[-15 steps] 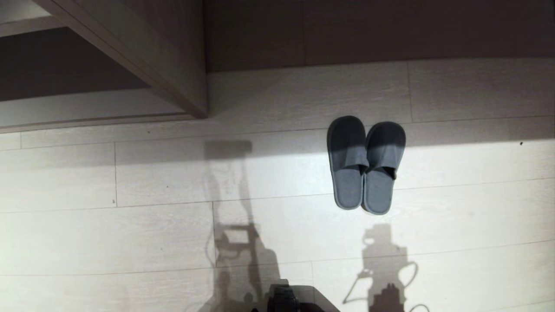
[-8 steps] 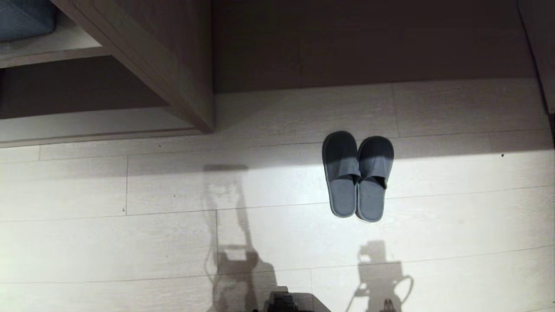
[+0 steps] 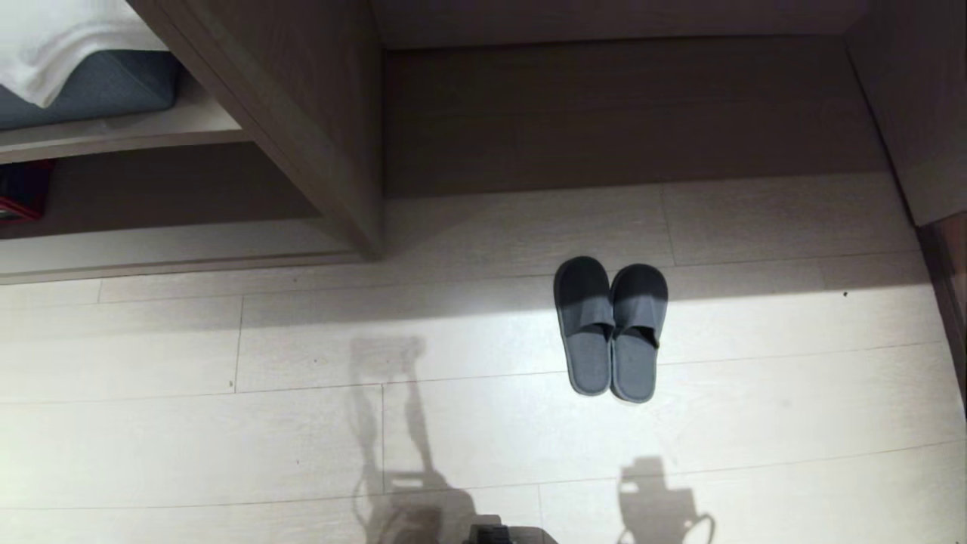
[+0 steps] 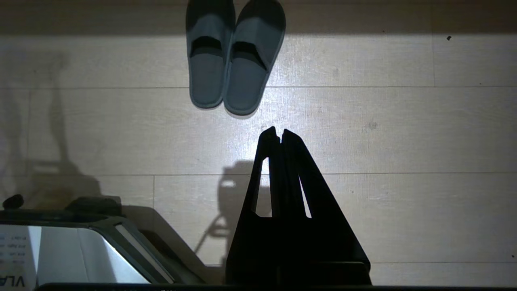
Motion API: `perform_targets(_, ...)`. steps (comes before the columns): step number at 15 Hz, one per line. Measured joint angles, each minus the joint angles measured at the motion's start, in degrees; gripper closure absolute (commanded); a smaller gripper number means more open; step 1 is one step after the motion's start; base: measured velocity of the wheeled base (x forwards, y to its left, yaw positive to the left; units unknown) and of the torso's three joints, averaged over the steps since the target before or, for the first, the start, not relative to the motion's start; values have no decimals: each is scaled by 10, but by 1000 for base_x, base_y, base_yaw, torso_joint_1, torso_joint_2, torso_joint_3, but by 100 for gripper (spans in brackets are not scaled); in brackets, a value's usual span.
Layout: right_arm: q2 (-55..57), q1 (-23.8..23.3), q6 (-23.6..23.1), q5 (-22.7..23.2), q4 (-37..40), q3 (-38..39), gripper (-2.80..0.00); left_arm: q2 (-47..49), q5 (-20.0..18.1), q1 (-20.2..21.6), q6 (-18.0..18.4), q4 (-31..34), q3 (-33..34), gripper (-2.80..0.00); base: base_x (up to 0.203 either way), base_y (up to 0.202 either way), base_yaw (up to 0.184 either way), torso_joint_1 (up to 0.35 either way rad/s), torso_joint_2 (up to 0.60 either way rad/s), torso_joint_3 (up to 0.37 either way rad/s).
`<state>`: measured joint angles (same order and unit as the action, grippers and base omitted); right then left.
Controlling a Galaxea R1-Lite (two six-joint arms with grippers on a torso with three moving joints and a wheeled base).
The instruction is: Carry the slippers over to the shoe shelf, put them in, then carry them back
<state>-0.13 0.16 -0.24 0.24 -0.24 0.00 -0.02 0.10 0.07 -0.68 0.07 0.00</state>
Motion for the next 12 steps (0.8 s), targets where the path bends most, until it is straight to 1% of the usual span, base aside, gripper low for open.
perform_targets(12, 0, 0, 0, 0, 0, 0, 0, 0, 0, 0, 0, 0, 0, 0, 0, 0, 0, 2, 2, 200)
